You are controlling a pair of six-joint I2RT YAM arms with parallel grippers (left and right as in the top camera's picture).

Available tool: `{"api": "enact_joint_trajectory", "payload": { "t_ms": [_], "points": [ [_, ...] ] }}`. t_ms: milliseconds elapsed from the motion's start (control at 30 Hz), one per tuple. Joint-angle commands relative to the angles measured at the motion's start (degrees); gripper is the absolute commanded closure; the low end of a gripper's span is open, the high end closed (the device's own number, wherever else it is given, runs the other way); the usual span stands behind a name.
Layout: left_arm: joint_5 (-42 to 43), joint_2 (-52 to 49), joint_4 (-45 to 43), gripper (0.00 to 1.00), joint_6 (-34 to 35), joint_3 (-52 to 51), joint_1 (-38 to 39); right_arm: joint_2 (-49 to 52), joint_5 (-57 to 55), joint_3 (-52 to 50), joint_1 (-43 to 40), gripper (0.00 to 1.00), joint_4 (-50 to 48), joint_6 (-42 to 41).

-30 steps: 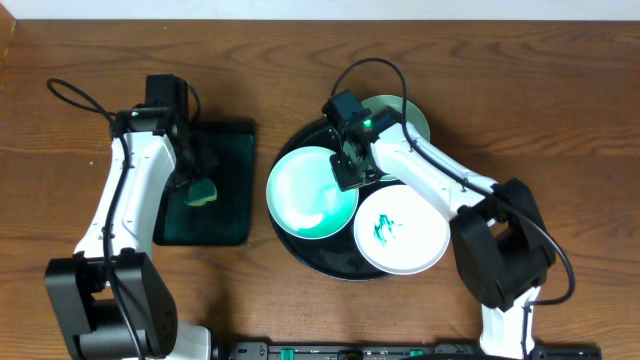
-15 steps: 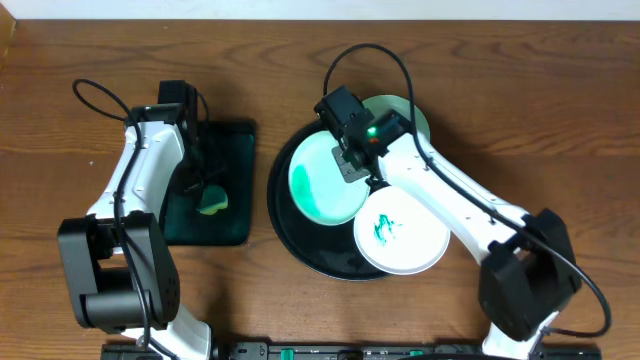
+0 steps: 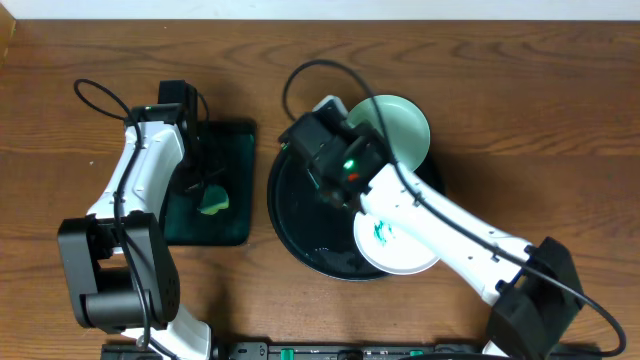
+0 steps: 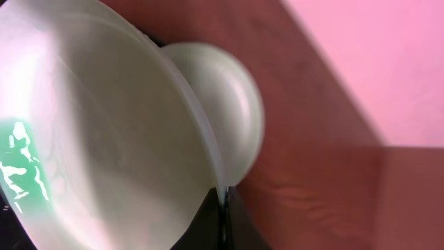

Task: Clean dirty plates on tray and stack at the side
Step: 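Lift the cleaned plate with the right gripper and set it right of the tray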

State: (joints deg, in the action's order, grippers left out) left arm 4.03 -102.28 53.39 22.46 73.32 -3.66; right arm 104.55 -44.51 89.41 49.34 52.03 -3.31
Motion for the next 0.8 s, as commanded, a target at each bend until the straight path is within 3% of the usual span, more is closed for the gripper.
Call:
{"api": "enact_joint_trajectory", "payload": {
  "t_ms": [0,333,767],
  "points": [
    [0.07,-0.39,0.11,0.93,-0.76,-0.09,-0.02,-1.31,-13.14,1.53,3.26,0.99,-1.81,6.58],
    [0.07,-0.39,0.11,0.92,-0.76,-0.09,-0.02,-1.31,-30.49,1.51,11.72,0.99,-4.90,21.31],
    [0.07,-0.39,0.11,0.92,-0.83,-0.09,-0.02,-1.31,-32.02,1.51,14.53,0.99,-4.68,22.23]
  ]
}}
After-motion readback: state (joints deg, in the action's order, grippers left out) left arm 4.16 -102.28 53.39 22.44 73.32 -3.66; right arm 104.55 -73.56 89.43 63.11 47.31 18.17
